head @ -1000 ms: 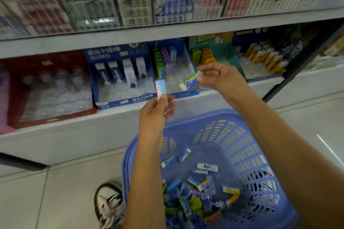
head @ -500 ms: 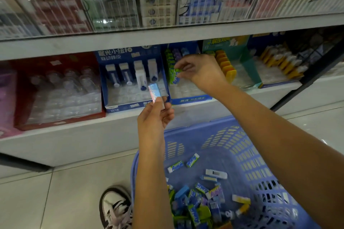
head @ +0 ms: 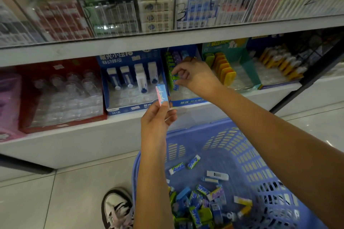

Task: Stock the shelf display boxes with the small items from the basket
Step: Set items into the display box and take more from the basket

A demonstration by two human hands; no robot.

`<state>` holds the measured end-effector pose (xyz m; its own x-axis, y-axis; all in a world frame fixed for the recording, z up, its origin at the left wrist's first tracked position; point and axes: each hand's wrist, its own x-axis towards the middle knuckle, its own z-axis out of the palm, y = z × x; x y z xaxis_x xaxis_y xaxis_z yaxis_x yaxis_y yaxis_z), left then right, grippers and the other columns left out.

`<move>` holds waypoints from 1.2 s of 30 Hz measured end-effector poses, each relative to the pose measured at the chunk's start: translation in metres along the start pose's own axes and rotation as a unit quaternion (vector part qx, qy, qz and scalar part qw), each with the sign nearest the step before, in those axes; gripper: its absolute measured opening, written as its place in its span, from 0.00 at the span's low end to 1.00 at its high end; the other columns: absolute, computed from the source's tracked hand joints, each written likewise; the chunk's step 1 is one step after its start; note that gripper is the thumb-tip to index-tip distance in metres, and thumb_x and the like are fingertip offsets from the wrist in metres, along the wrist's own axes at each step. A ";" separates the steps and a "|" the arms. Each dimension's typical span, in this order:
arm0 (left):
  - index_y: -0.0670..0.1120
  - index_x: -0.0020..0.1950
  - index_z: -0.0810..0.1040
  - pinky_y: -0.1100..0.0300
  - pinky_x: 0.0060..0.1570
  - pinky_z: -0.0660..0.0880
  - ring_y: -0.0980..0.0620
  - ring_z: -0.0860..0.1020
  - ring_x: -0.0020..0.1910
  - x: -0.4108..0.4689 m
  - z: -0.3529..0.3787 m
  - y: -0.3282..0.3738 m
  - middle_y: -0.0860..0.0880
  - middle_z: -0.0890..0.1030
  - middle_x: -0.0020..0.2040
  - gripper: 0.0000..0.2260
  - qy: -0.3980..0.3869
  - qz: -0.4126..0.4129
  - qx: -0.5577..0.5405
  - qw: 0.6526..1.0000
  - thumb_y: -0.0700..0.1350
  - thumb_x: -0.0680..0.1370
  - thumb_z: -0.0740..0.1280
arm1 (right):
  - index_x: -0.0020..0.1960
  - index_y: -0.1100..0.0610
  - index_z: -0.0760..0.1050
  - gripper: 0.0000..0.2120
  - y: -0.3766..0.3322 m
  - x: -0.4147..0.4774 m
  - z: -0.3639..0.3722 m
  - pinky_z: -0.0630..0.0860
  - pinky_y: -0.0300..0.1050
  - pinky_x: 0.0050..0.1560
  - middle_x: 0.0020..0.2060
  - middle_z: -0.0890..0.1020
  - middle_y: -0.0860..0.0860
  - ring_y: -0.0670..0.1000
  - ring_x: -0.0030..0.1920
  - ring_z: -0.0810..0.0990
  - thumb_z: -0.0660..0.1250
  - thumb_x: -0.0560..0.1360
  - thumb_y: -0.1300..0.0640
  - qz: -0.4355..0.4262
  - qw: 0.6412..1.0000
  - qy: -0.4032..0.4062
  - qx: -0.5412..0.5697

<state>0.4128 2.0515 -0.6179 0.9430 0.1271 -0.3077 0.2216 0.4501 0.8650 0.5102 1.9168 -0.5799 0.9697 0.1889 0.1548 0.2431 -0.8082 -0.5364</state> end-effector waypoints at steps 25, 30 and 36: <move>0.46 0.77 0.56 0.65 0.72 0.45 0.53 0.51 0.76 0.011 0.034 -0.026 0.50 0.57 0.77 0.27 -0.160 0.212 0.603 0.753 0.46 0.80 0.62 | 0.61 0.61 0.75 0.13 0.038 0.040 -0.034 0.71 0.43 0.60 0.57 0.80 0.58 0.56 0.58 0.78 0.63 0.78 0.61 0.032 0.996 0.023 -0.074; 0.46 0.77 0.57 0.62 0.74 0.46 0.54 0.50 0.76 0.010 0.032 -0.028 0.51 0.57 0.77 0.27 -0.160 0.214 0.591 0.761 0.46 0.80 0.62 | 0.59 0.61 0.76 0.12 0.035 0.047 -0.035 0.73 0.47 0.61 0.56 0.80 0.57 0.55 0.57 0.78 0.66 0.76 0.60 0.032 0.999 -0.020 -0.016; 0.46 0.76 0.58 0.60 0.75 0.47 0.55 0.52 0.75 0.012 0.032 -0.029 0.51 0.58 0.77 0.26 -0.159 0.225 0.576 0.770 0.46 0.80 0.63 | 0.57 0.58 0.78 0.12 0.037 0.059 -0.033 0.69 0.39 0.51 0.57 0.80 0.56 0.55 0.57 0.77 0.68 0.75 0.58 0.028 0.992 -0.064 -0.105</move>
<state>0.4251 2.0122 -0.6338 0.9614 -0.2635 0.0791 -0.2438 -0.6825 0.6891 0.5752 1.8793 -0.5636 0.9798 0.1992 0.0166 0.1921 -0.9155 -0.3536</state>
